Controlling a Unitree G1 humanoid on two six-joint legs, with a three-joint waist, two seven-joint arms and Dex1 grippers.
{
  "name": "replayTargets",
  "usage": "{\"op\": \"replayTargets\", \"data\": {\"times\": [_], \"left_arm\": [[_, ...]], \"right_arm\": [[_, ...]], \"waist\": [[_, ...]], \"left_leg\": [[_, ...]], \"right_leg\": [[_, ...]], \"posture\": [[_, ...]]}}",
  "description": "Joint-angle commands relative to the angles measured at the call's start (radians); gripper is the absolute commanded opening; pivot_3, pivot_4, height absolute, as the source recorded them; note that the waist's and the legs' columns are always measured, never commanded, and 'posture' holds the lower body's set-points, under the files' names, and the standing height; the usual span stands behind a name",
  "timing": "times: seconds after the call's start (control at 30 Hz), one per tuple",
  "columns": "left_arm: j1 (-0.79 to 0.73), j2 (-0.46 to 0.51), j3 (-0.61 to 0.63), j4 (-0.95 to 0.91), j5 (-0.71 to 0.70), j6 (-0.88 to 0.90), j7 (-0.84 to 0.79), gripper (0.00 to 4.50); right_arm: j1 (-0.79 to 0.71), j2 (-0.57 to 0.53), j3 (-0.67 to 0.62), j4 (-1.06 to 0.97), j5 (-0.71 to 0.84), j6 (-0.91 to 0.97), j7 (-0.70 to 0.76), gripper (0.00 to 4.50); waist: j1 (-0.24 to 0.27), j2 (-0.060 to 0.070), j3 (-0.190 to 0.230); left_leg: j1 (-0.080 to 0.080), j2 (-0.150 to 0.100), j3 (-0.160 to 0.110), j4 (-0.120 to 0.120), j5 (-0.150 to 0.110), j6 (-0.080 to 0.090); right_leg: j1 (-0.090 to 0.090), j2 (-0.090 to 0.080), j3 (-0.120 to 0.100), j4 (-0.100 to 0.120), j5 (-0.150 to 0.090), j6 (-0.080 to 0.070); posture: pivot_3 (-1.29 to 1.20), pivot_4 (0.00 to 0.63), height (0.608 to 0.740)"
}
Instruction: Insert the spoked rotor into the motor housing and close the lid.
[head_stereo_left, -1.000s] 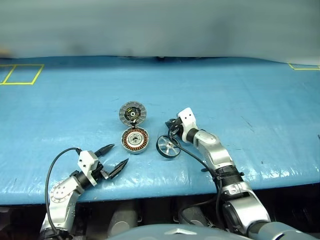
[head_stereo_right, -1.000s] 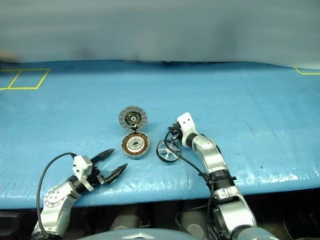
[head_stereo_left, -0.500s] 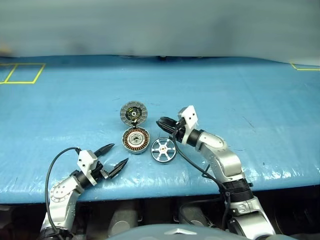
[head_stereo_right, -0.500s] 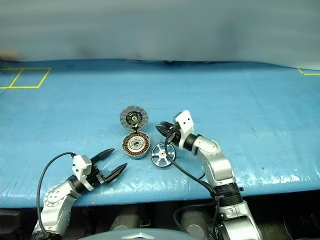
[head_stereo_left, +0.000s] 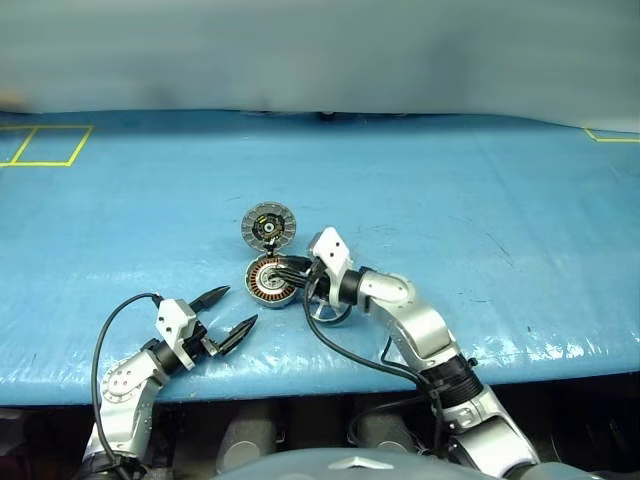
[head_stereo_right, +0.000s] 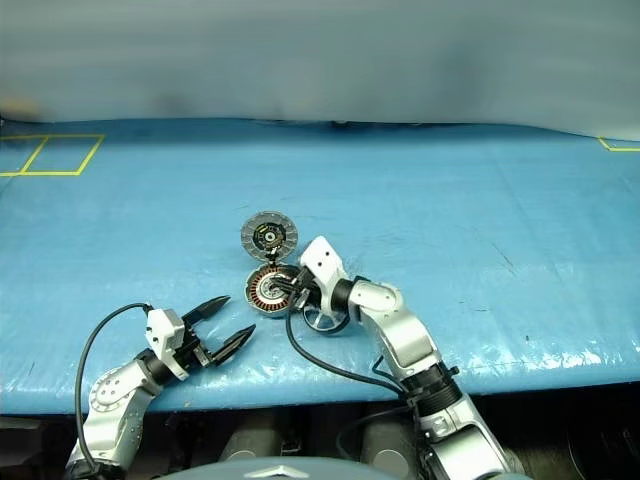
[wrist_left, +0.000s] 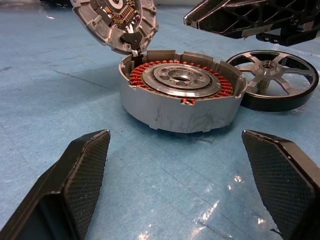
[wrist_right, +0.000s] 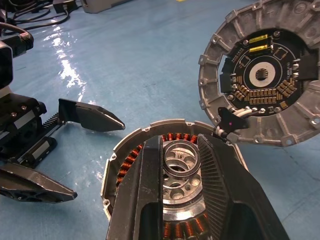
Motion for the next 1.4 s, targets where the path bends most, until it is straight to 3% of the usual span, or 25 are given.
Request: {"op": "replayTargets", "data": {"times": [0.03,1.13,1.3,1.4], "left_arm": [[0.018,-0.008,-0.003,0.0,0.004,0.002,0.006,4.5],[0.019,-0.009,-0.003,-0.024,0.006,-0.003,0.023,4.5],[0.016,-0.006,0.001,-0.017,0.004,-0.004,0.02,4.5],[0.015,-0.004,0.002,-0.012,0.005,-0.005,0.019,4.5]], "right_arm": [[-0.025,0.02,-0.003,0.024,0.006,-0.027,0.005,0.65],[-0.054,0.058,0.018,0.165,-0.045,-0.072,0.025,0.65],[-0.05,0.063,0.019,0.147,-0.039,-0.079,0.038,2.29],[-0.051,0.07,0.009,0.138,-0.035,-0.08,0.033,2.29]], "waist": [[0.0,0.0,0.0],[-0.001,0.0,0.0],[-0.001,0.0,0.0],[-0.001,0.0,0.0]], "left_leg": [[0.0,0.0,0.0,0.0,0.0,0.0],[0.0,0.0,0.0,0.0,0.0,0.0],[0.0,0.0,0.0,0.0,0.0,0.0],[0.0,0.0,0.0,0.0,0.0,0.0]], "right_leg": [[0.0,0.0,0.0,0.0,0.0,0.0],[0.0,0.0,-0.001,0.0,0.0,0.0],[0.0,0.0,-0.001,0.0,0.0,0.0],[0.0,0.0,-0.001,0.0,0.0,0.0]], "posture": [[0.0,0.15,0.74],[0.0,0.15,0.74],[0.0,0.15,0.74],[0.0,0.15,0.74]]}}
